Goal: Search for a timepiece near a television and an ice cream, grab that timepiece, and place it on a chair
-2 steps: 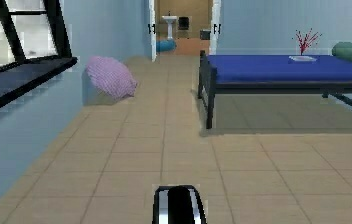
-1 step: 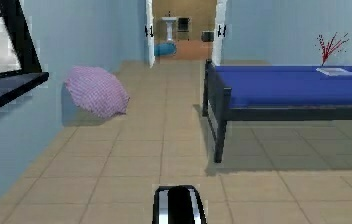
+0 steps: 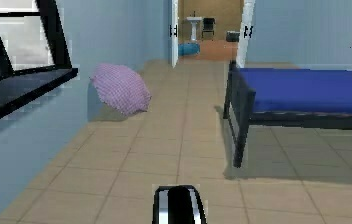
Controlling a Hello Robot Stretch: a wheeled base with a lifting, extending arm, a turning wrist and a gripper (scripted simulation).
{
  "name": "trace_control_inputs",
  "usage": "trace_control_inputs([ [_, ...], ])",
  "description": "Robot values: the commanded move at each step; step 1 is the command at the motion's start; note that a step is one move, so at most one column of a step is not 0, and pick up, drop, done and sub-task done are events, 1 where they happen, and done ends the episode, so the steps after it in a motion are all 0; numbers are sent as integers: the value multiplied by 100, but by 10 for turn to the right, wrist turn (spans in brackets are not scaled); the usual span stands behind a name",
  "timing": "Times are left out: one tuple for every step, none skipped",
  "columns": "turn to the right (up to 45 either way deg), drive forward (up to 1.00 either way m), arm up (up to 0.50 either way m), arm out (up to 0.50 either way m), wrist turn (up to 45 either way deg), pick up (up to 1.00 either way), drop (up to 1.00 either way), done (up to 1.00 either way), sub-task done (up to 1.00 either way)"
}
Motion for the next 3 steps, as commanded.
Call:
trace_control_inputs([
  [0, 100, 0, 0, 0, 0, 0, 0, 0],
  [0, 50, 0, 0, 0, 0, 0, 0, 0],
  [30, 0, 0, 0, 0, 0, 0, 0, 0],
])
